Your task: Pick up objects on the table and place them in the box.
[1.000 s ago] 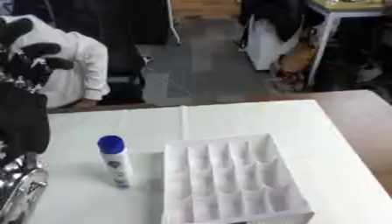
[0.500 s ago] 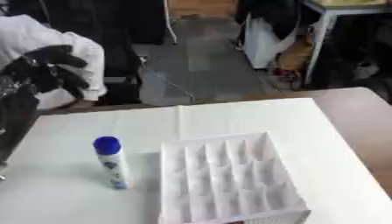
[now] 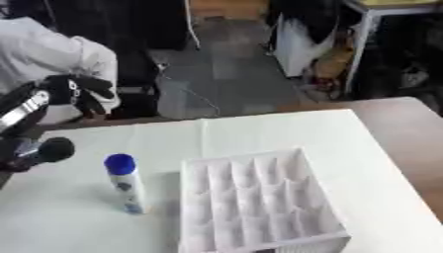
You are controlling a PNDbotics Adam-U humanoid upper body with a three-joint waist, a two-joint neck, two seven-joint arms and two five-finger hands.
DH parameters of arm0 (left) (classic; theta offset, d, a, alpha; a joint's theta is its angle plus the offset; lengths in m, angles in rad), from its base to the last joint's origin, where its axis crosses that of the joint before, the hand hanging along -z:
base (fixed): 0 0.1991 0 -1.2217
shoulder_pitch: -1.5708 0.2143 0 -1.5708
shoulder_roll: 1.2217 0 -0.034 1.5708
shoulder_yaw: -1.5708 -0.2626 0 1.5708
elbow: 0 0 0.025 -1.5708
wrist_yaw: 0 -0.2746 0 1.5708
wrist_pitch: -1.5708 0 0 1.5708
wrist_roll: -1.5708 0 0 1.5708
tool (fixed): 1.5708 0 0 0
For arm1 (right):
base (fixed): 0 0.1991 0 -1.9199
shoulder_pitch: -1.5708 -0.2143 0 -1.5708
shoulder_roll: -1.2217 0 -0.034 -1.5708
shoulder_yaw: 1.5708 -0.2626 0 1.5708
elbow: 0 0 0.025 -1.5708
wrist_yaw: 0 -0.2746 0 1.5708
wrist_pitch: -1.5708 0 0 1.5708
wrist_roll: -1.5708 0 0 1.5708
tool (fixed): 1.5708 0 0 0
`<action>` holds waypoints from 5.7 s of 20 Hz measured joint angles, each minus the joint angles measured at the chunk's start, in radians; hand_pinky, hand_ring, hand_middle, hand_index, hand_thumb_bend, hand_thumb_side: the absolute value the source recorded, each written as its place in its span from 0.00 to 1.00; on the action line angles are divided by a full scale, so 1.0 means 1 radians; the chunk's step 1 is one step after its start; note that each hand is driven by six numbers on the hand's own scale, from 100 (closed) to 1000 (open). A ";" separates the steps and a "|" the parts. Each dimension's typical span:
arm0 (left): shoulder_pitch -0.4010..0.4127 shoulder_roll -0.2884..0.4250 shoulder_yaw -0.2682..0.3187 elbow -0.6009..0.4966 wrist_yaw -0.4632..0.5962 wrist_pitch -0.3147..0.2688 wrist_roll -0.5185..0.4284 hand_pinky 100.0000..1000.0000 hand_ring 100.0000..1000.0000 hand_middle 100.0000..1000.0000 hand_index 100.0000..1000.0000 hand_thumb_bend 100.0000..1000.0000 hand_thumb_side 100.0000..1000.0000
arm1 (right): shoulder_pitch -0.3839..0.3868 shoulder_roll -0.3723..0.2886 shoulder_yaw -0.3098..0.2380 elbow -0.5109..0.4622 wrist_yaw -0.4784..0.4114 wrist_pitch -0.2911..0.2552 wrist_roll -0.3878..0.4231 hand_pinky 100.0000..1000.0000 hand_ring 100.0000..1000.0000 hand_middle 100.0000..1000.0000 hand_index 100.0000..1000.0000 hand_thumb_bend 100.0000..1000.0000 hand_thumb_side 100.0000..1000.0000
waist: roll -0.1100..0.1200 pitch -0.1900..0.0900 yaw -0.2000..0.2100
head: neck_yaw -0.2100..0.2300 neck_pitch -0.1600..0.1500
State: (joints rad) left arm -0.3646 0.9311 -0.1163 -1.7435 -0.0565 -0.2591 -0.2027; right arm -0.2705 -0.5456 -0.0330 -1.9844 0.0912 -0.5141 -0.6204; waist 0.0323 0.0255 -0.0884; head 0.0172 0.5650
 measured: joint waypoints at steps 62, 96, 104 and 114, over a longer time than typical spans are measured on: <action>-0.287 -0.199 -0.093 0.646 -0.285 -0.116 -0.519 0.65 0.64 0.77 0.93 1.00 0.48 | -0.020 0.001 0.012 0.000 -0.028 0.015 0.036 0.29 0.40 0.35 0.49 0.03 0.67 | -0.001 0.012 -0.031 | 0.035 0.001; -0.296 -0.275 -0.074 0.768 -0.343 -0.175 -0.250 0.00 0.03 0.28 0.51 0.41 0.66 | -0.044 0.010 0.013 0.000 -0.045 0.011 0.052 0.29 0.41 0.35 0.50 0.03 0.67 | -0.003 0.025 -0.042 | 0.044 -0.007; -0.289 -0.284 -0.075 0.786 -0.336 -0.182 -0.180 0.00 0.00 0.01 0.39 0.15 0.86 | -0.045 0.011 0.016 0.000 -0.045 0.009 0.055 0.29 0.41 0.35 0.50 0.03 0.67 | -0.003 0.025 -0.044 | 0.044 -0.007; -0.288 -0.284 -0.074 0.780 -0.348 -0.233 -0.083 0.00 0.00 0.00 0.36 0.10 0.88 | -0.045 0.011 0.018 0.000 -0.046 0.012 0.059 0.29 0.41 0.35 0.50 0.03 0.66 | -0.003 0.026 -0.043 | 0.044 -0.007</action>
State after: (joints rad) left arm -0.6523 0.6473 -0.1907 -0.9632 -0.4042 -0.4923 -0.2853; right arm -0.3153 -0.5349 -0.0154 -1.9844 0.0456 -0.5022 -0.5618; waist 0.0289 0.0517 -0.1318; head 0.0614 0.5583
